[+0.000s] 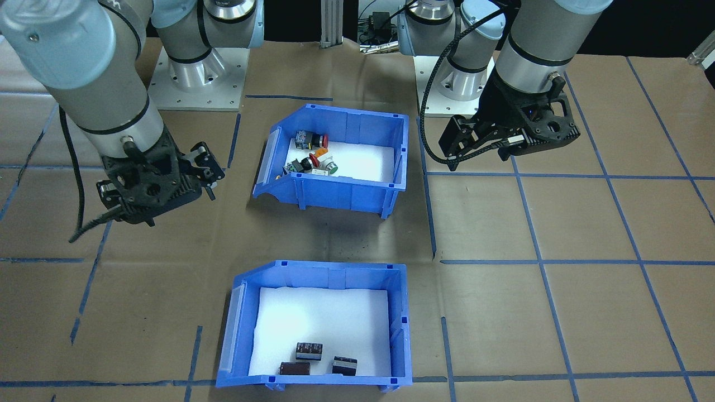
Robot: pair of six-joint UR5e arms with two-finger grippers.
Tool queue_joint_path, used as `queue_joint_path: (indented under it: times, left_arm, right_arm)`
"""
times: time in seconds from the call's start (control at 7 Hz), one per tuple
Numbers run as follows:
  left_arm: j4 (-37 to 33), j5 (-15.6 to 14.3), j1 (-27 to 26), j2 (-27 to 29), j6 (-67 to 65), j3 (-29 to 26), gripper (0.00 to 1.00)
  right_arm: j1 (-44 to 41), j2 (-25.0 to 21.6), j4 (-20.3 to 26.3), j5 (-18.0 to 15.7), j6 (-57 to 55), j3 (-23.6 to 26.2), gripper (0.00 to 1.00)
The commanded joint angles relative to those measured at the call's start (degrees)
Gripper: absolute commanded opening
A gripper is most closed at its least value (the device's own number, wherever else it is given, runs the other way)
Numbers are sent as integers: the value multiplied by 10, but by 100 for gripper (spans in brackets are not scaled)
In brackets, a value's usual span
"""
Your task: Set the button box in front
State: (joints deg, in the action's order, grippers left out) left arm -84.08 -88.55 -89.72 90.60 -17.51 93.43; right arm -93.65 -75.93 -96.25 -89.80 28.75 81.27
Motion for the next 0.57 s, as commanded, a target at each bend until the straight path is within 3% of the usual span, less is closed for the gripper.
queue_joint_path:
  times: [0.0,0.43]
  left_arm:
    - [3,2,-7,-11,-206,37,99]
    - [10,8,-66,-73,-541,147,99]
  right_arm:
    - [-62,83,11,-1,82,-104,100]
    - [-112,116,8,7,241,-125,100]
